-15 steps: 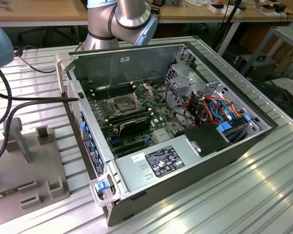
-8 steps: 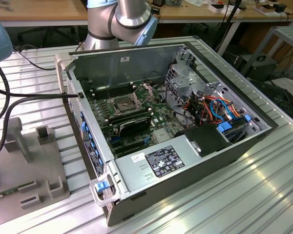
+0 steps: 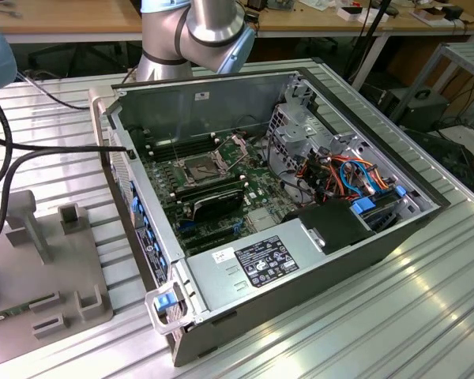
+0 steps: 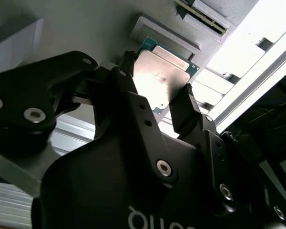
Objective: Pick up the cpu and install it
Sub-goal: 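Pick up the cpu and move it towards the insertion slot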
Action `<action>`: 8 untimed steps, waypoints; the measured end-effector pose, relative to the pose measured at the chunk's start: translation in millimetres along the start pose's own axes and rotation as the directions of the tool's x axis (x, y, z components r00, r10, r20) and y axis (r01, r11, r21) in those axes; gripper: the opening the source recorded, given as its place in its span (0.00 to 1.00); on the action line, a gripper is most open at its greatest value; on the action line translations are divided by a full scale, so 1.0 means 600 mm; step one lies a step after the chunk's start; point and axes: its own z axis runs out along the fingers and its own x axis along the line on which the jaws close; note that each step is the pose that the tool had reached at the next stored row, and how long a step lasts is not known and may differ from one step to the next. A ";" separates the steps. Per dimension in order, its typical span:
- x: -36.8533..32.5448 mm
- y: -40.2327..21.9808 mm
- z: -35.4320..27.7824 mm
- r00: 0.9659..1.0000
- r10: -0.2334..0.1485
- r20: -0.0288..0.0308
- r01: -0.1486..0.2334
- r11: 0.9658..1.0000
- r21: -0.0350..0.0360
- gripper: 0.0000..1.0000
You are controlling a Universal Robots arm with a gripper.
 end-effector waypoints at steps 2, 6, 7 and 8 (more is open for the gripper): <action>0.000 0.000 -0.010 1.000 0.000 0.000 0.000 1.000 0.001 0.55; 0.000 0.001 -0.013 1.000 0.000 0.000 0.000 1.000 0.001 0.55; 0.000 0.000 -0.012 1.000 0.000 0.000 0.000 1.000 0.001 0.55; 0.000 0.000 -0.011 1.000 0.000 0.000 0.000 1.000 0.001 0.55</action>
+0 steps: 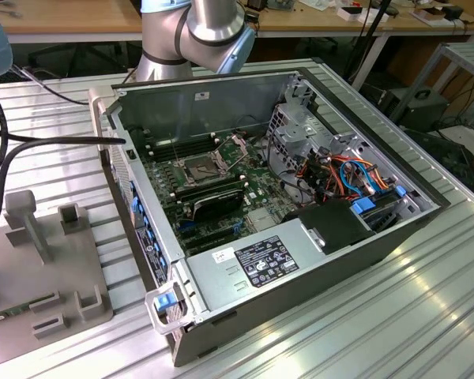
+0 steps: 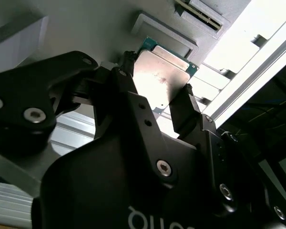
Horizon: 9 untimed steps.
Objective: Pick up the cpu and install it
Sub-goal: 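Pick up the cpu and move it towards the insertion slot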
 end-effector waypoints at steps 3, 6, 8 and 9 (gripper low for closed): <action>0.000 0.000 0.010 1.000 0.000 0.000 0.000 1.000 0.000 0.55; 0.000 -0.001 0.021 1.000 0.000 0.000 0.000 1.000 0.000 0.55; -0.001 -0.001 0.026 1.000 0.000 0.000 0.000 1.000 0.000 0.55; -0.001 -0.001 0.028 1.000 0.000 0.000 0.000 1.000 0.000 0.55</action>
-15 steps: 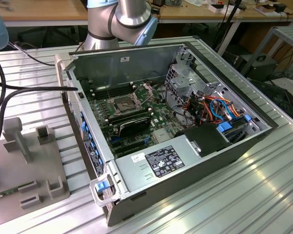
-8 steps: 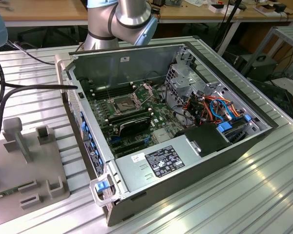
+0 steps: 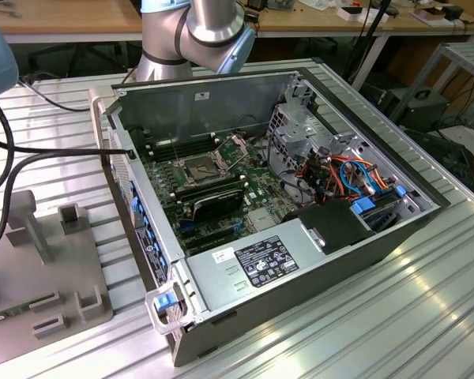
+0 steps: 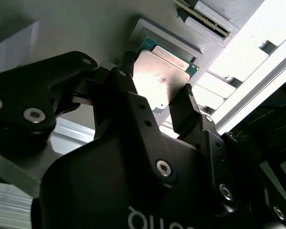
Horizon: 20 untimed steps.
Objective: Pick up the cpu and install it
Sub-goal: 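Pick up the cpu and move it towards the insertion slot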
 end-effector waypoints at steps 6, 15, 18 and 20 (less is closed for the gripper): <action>0.000 0.000 0.004 1.000 0.000 0.000 0.000 1.000 0.000 0.55; 0.000 -0.001 0.014 1.000 0.000 0.000 0.000 1.000 -0.001 0.55; 0.000 -0.001 0.018 1.000 0.000 0.000 0.000 1.000 -0.001 0.55; 0.000 -0.001 0.020 1.000 0.000 0.000 0.000 1.000 -0.001 0.55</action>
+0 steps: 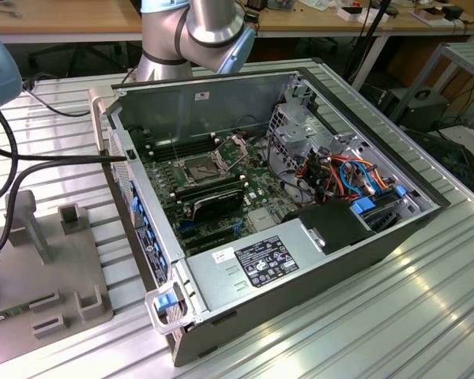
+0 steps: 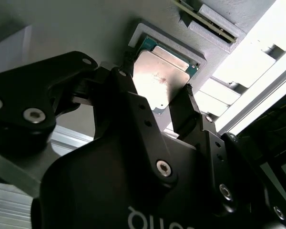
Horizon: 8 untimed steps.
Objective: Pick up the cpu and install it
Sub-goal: 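Pick up the cpu and move it towards the insertion slot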
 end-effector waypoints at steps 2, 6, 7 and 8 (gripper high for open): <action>0.000 0.000 0.003 1.000 0.000 0.000 0.000 1.000 0.000 0.55; 0.000 0.000 0.007 1.000 0.000 0.000 0.000 1.000 0.000 0.55; 0.000 0.000 0.007 1.000 0.000 0.000 0.000 1.000 0.000 0.55; 0.000 0.000 0.007 1.000 0.000 0.000 0.000 1.000 0.000 0.55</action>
